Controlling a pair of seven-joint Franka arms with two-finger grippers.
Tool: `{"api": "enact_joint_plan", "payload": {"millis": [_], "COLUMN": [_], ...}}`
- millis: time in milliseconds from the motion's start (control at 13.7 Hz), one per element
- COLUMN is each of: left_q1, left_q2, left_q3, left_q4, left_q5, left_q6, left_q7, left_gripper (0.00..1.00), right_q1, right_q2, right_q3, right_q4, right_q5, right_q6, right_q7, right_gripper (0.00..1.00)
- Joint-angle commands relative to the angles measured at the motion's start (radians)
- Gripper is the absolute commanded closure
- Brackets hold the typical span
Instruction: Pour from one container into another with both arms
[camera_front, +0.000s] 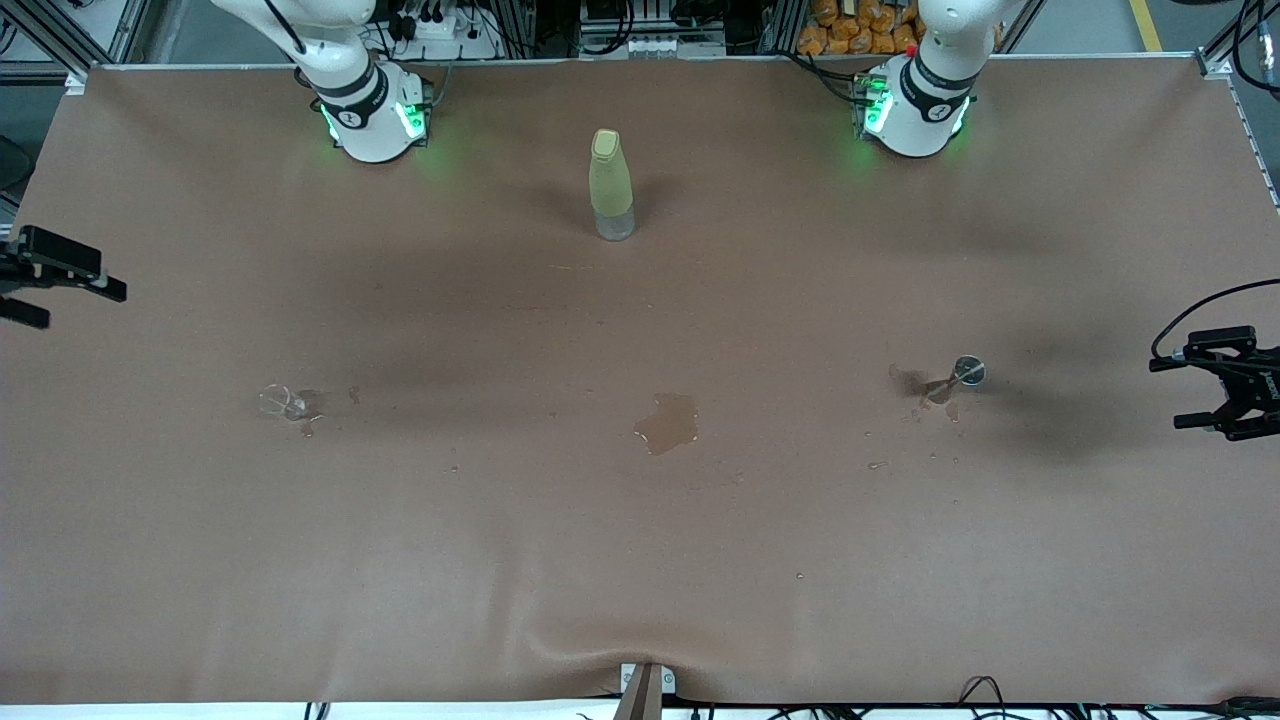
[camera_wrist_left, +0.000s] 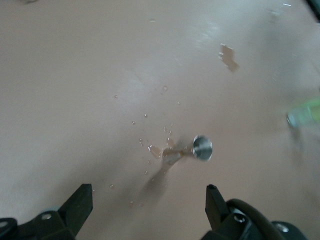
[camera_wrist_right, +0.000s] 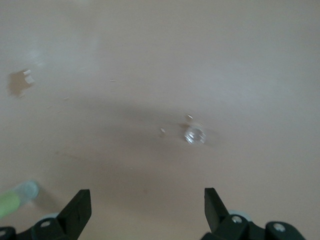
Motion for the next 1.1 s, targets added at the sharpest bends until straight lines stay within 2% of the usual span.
{"api": "enact_joint_plan", "payload": {"millis": [0,146,293,439,585,732,878,1024], "left_q1": [-0.098,-0.164,-0.252,-0.32,-0.369,-0.434,-0.455,-0.455], "left_q2": [-0.082,-0.088,-0.091,-0.098,-0.11,-0.113,-0.139,-0.147], "left_q3": [0.011,0.009,0.008,0.006,0.008,0.008,-0.003,-0.004], "left_q4": [-0.029,0.006,0.049,0.064,0.071,0.072,0.068,0.061], "left_q5": [0.092,0.165,0.268,0.33,0.376,0.475,0.529,0.542], "left_q6": [0.039,0.045,0.045,0.047,0.047,0.058,0.061,0.059], "left_q7": [-0.248,-0.365,-0.57,-0.771,-0.914,-1.075,-1.232,-1.266], "left_gripper": [0.0,0.0,0.0,0.0,0.0,0.0,0.0,0.0], "right_q1": [0.041,0.094,0.123,0.208,0.204,0.186,0.161,0.144], "right_q2": [-0.096,-0.162,-0.167,-0.165,-0.154,-0.15,-0.139,-0.131], "right_q3": [-0.02,-0.071,-0.109,-0.237,-0.24,-0.2,-0.151,-0.122], "right_q4": [-0.184,-0.323,-0.341,-0.333,-0.295,-0.279,-0.279,-0.278], "right_q5": [-0.079,-0.09,-0.089,-0.069,-0.067,-0.069,-0.072,-0.076], "right_q6": [0.133,0.256,0.263,0.225,0.168,0.09,0.093,0.093], "right_q7": [0.15,0.156,0.161,0.161,0.165,0.208,0.216,0.205], "right_gripper": [0.0,0.0,0.0,0.0,0.0,0.0,0.0,0.0]}}
